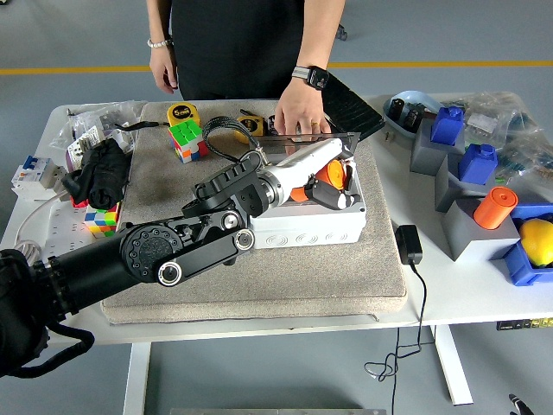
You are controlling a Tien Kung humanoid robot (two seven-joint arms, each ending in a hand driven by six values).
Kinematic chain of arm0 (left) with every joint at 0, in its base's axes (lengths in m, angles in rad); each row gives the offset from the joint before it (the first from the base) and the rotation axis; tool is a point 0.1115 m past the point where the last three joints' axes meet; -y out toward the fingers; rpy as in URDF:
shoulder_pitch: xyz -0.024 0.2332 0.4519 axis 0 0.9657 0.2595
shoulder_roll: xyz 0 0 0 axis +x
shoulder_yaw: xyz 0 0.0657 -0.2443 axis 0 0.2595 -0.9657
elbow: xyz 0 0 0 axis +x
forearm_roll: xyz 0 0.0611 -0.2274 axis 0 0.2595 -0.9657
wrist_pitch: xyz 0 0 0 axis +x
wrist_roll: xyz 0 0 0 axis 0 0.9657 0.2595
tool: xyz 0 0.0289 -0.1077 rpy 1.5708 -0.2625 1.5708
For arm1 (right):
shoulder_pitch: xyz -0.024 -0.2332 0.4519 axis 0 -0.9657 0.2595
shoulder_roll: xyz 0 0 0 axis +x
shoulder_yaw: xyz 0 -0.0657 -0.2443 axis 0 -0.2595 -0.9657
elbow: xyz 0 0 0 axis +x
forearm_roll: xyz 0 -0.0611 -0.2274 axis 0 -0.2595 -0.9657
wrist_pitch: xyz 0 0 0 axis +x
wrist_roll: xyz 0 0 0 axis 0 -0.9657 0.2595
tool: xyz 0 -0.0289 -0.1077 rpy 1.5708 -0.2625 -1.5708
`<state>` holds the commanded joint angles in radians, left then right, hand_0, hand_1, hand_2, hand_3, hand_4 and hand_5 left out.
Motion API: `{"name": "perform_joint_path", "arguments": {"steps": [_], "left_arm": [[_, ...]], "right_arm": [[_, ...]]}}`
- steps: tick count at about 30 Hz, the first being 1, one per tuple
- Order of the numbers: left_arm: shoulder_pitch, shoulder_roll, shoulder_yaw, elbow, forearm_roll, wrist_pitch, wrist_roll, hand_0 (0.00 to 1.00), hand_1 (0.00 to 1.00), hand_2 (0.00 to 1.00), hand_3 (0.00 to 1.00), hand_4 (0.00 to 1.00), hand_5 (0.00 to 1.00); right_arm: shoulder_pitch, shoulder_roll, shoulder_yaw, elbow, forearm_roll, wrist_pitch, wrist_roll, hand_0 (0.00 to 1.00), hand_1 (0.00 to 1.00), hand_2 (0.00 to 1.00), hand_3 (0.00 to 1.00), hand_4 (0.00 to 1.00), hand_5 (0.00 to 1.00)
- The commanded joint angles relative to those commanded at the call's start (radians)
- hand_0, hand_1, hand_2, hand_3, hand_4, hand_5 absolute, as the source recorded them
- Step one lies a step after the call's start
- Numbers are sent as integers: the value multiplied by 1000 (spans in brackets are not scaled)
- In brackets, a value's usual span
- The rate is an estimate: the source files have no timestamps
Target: Fetch the battery,place it into the box,close the lid of the box
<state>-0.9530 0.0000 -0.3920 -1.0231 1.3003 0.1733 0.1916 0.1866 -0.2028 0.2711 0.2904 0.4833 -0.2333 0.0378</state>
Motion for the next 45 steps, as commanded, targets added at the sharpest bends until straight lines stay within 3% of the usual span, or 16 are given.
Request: {"name": "perform_joint_path", "arguments": {"steps": [5,6,23,24,29,31,36,45], "left_arm": [[2,0,-8,6,-2,-7,-9,238,208,176,182,378,2],[2,0,-7,6,-3,-9,-13,278,357,350,377,719,2],[2,0,-6,32,12,-1,-41,298,429,422,468,818,2],[3,0,-8,31,11,-2,-41,303,454,441,507,903,2],[4,0,-16,24,10,-2,-44,303,454,441,507,903,2],[7,0,-23,19,9,-2,-45,302,456,449,521,948,2],[15,6,-44,-8,2,-5,-48,299,455,445,525,978,2],[43,29,-131,-108,-12,-6,-50,313,456,451,530,972,39]], "right_arm": [[1,0,3,1,-2,-1,0,666,640,649,540,888,444],[1,0,3,1,0,-1,1,666,640,649,540,887,446],[2,0,4,1,-5,-3,1,666,640,649,539,887,445],[2,0,4,1,-6,-3,2,666,640,648,538,885,448],[2,0,5,1,-6,-3,2,666,640,648,538,885,448],[2,0,5,1,-7,-3,2,666,640,648,538,884,446],[1,0,5,1,-6,-2,3,666,640,648,538,884,446],[0,0,6,1,-8,-2,3,666,639,647,538,883,445]]}}
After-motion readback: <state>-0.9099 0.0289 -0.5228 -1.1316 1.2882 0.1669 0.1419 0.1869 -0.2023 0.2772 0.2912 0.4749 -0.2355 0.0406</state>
